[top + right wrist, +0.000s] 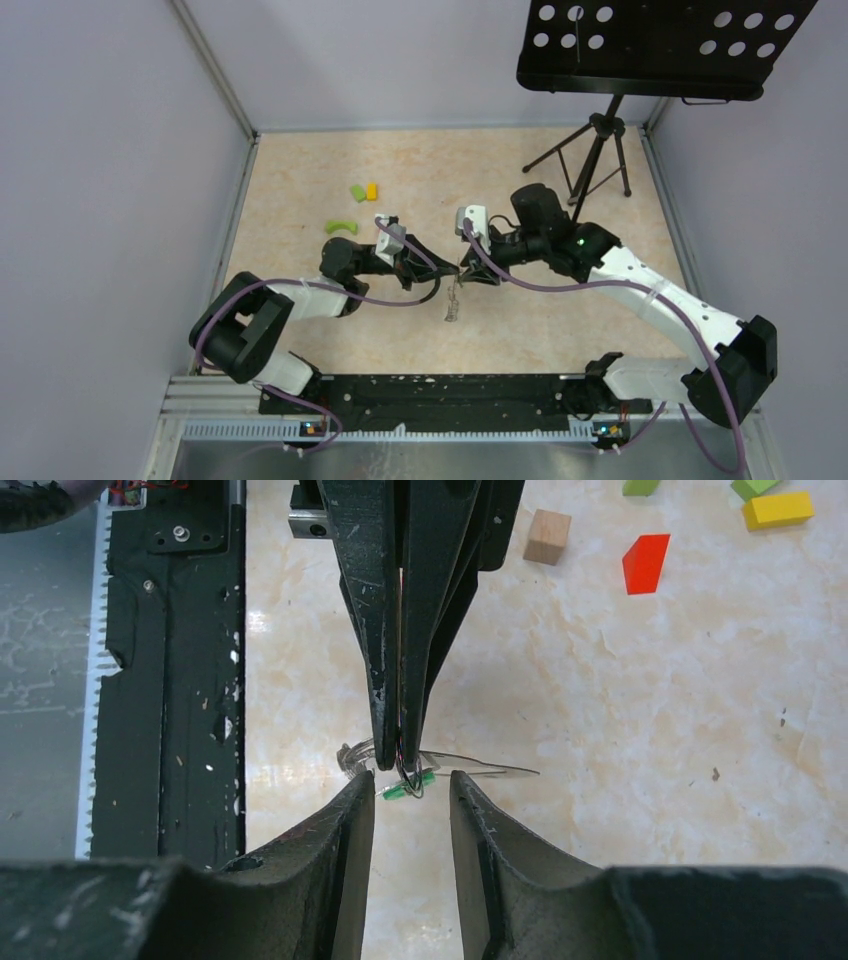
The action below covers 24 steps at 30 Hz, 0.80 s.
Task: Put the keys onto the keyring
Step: Adjust the key on the keyring.
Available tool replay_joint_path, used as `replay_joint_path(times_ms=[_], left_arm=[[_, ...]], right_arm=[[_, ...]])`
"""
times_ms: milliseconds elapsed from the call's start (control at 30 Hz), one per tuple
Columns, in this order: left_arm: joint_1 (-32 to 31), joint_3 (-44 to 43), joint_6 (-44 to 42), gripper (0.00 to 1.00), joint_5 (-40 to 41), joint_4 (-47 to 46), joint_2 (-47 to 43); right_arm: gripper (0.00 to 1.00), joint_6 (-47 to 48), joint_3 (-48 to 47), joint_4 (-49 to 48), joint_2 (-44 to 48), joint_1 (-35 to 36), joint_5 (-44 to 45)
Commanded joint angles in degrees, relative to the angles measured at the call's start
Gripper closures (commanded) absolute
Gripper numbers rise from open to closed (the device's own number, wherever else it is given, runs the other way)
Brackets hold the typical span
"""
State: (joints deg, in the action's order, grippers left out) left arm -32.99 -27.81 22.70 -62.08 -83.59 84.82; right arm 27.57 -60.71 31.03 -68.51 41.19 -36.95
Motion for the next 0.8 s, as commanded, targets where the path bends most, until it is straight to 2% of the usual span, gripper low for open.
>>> replay_joint_path(times_ms=[0, 133, 300, 467, 567, 667, 767], left_arm=[[0.02, -0.22, 0.92, 1.0, 0.21, -3.77, -0.53], [0.03, -0.31, 1.33, 1.0, 0.35, -3.99, -0.44], [0.08, -0.22, 1.43, 1.0, 0.28, -4.14, -0.44], [0.58, -0.42, 0.26, 1.0, -0.7, -3.57, -0.66], [0.88, -1.05, -3.51, 1.0, -2.69, -0.06, -1.42], [0.89, -2.17, -11.85, 0.77, -5.43, 8.11, -3.48], [0.84, -3.1, -25.87, 0.6, -8.44, 20.05, -6.45]], right_arm=[[0.67, -0.37, -0.26, -3.9, 0.74, -0.15, -2.45], [0.73, -0.33, -0.21, -4.15, 0.1, -0.13, -3.0], [1.0, 0.31, -0.33, -3.53, 0.14, -0.14, -3.31], [1.0, 2.82, -2.89, 0.32, 1.01, -0.14, 0.12], [1.0, 4.04, -5.95, 4.31, 0.57, -0.09, 2.73], [1.0, 5.24, -8.16, 8.3, -0.03, 0.66, 6.02], [1.0, 5.54, -7.33, 8.17, 0.72, 1.51, 8.8]])
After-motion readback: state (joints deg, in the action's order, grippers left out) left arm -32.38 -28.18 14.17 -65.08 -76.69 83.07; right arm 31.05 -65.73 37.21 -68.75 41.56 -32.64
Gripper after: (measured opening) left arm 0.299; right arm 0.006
